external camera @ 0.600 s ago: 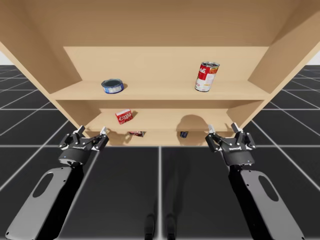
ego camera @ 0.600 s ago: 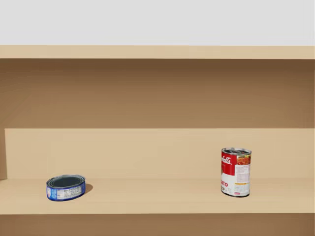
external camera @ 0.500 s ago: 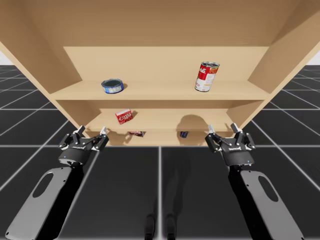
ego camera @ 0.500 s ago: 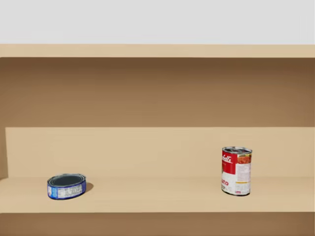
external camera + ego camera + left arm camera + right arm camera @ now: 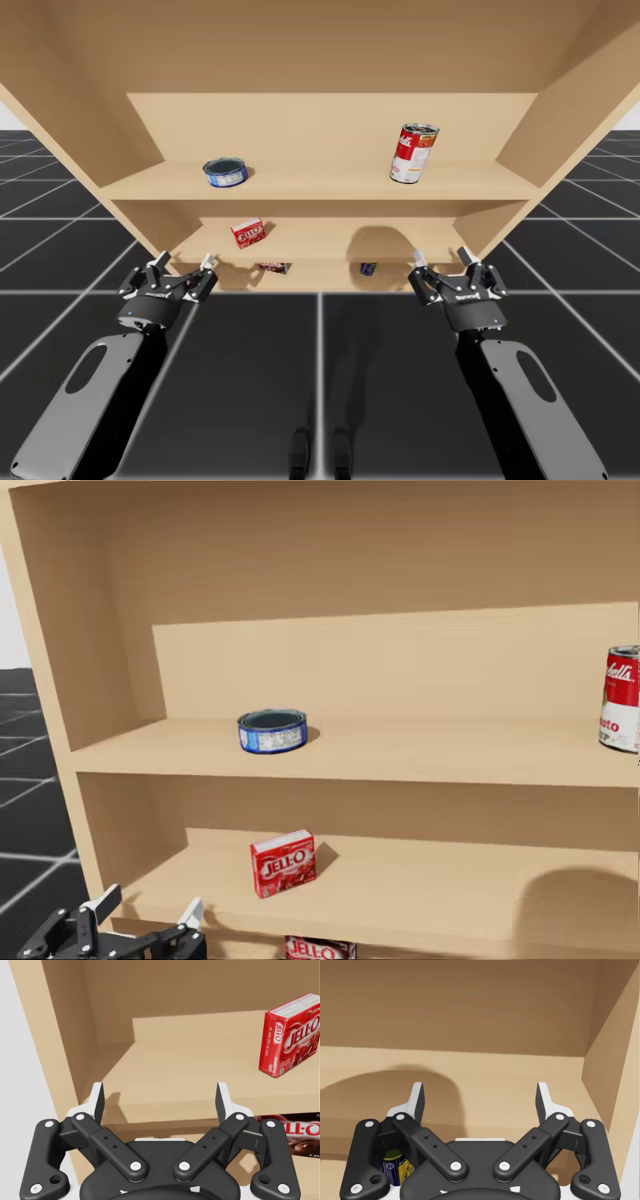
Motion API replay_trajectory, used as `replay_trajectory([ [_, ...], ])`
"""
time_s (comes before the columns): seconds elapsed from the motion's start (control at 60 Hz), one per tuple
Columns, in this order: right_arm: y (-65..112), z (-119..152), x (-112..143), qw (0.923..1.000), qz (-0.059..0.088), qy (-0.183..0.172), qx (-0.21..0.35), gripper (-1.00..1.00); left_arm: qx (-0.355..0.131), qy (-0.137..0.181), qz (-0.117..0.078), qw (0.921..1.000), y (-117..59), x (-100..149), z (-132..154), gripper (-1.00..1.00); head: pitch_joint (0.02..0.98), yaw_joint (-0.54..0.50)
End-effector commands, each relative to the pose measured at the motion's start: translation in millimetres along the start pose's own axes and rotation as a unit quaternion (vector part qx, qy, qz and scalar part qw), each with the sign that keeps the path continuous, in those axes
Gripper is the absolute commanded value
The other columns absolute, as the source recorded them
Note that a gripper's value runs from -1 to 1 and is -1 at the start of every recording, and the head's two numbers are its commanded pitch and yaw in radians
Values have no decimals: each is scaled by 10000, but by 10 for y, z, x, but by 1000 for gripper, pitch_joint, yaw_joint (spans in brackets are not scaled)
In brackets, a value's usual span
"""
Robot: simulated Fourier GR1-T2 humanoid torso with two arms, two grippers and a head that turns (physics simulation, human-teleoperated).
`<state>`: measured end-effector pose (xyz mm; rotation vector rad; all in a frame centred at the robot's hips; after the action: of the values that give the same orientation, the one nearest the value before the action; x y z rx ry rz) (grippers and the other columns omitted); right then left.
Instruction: Find the tuna fish can on the shelf and bring it to me.
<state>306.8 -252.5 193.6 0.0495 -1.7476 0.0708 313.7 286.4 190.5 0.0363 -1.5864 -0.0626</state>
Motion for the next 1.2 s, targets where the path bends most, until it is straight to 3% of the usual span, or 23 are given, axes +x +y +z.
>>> replay_trajectory([
  [0.017, -4, -2, -5, 10000, 9, 23, -2, -1000, -22, 12, 66, 10000, -2, 6, -3, -1000, 341, 276],
  [0.267, -11, 1, -1, 10000, -13, 41, -29, -1000, -138, -104, 108, 9998, -130, 105, 68, -1000, 347, 278],
  [0.383, -25, -2, -10, 10000, -31, 69, -58, -1000, -264, -35, -78, 9996, -232, 478, 268, -1000, 349, 289],
  [0.5, -43, 1, -19, 9999, -42, 85, -89, -1000, -307, -136, -69, 9994, -322, 845, 391, -1000, 347, 282],
  [0.667, -66, -1, -19, 9999, -53, 90, -120, -1000, -730, -404, -143, 9964, -472, 1337, 521, -1000, 347, 285],
  [0.883, -78, -3, -44, 9999, -85, 94, -95, -1000, -979, -479, -122, 9940, -590, 1684, 465, -1000, 337, 293],
  [1.067, -91, -8, -44, 9997, -175, 121, -103, -1000, -1272, -404, 168, 9909, -653, 1863, 274, -1000, 331, 298],
  [1.2, -95, -10, -42, 9997, -196, 123, -101, -1000, -1350, -330, 193, 9901, -733, 1937, 96, -1000, 330, 294],
])
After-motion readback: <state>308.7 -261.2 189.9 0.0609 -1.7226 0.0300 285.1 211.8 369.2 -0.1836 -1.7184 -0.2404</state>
